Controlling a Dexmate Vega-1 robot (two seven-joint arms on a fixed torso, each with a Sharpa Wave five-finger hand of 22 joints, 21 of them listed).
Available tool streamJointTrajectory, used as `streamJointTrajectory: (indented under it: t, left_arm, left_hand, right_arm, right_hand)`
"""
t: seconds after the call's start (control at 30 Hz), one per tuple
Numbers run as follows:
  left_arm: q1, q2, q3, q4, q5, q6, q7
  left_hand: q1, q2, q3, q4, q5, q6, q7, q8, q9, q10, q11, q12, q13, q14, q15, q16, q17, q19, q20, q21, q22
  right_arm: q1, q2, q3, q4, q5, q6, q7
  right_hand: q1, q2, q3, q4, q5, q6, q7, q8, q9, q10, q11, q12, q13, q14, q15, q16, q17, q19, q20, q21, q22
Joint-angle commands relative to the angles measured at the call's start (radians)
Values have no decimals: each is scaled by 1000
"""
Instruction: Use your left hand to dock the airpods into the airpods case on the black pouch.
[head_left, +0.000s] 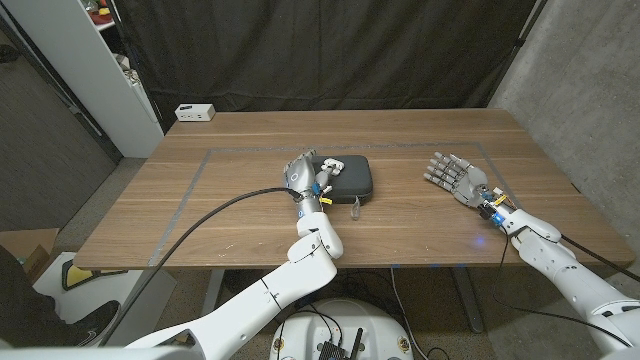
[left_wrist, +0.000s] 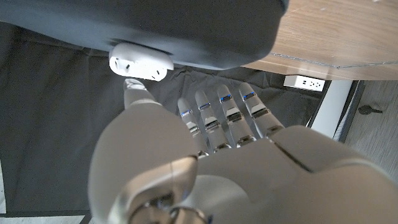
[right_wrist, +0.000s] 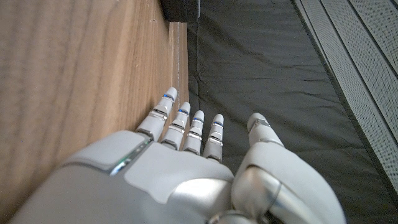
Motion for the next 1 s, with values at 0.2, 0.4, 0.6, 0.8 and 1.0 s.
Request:
streamJointTrajectory:
  t: [0.2, 0.4, 0.6, 0.8, 1.0]
  left_arm:
    - [-6, 316, 15, -311, 34, 109, -306]
    - [-121, 493, 73, -440, 100, 189, -533]
    - [-331, 675, 180, -543, 200, 188, -910]
    - [-435, 741, 172, -546, 279, 57, -1182]
    - [-511, 742, 122, -510, 333, -121, -1440]
  left_hand:
    - [-31, -9, -44, 20, 53, -170, 22, 19, -40, -115, 37, -32, 33, -105, -66, -24, 13, -24, 33, -4, -1]
    - [-6, 3, -58, 17, 113, -40, 11, 67, -61, -152, 44, -31, 43, -141, -57, -22, 16, -31, 33, -8, -2]
    - [24, 16, -66, 10, 161, 70, 0, 95, -77, -168, 52, -28, 46, -164, -59, -22, 17, -32, 30, -9, -2]
    - [49, 19, -75, 3, 191, 138, -5, 106, -91, -181, 66, -32, 38, -202, -50, -32, 10, -44, 27, -14, -3]
    - [84, 17, -84, -10, 220, 143, -7, 88, -108, -213, 69, -43, 24, -266, -44, -46, -5, -96, 31, -39, -8]
  right_arm:
    - [6, 4, -16, -15, -17, -12, -12]
    - [-3, 0, -23, -45, -22, -24, -30]
    - [10, 10, -36, -43, -27, -24, -30]
    - [21, 17, -49, -39, -44, 9, -14]
    - [-11, -2, -52, -109, -51, 10, -39]
  right_hand:
    - [10, 3, 4, 1, 4, 8, -2, 0, 1, 7, -2, 6, 2, 8, -71, 7, 6, 1, 7, 5, 5]
    - [10, 2, 4, 2, 4, 8, -4, 0, 1, 7, -2, 6, 2, 9, -72, 8, 6, 1, 8, 5, 5]
    - [10, 2, 4, 2, 4, 8, -2, 0, 0, 7, -1, 6, 2, 8, -72, 8, 7, 1, 9, 5, 5]
    - [10, 2, 4, 2, 4, 10, -1, 1, 0, 7, 0, 5, 2, 8, -70, 9, 8, 0, 9, 4, 5]
    - [9, 1, 4, 3, 4, 14, 3, 2, 0, 7, 2, 5, 2, 7, -70, 9, 8, -1, 10, 4, 5]
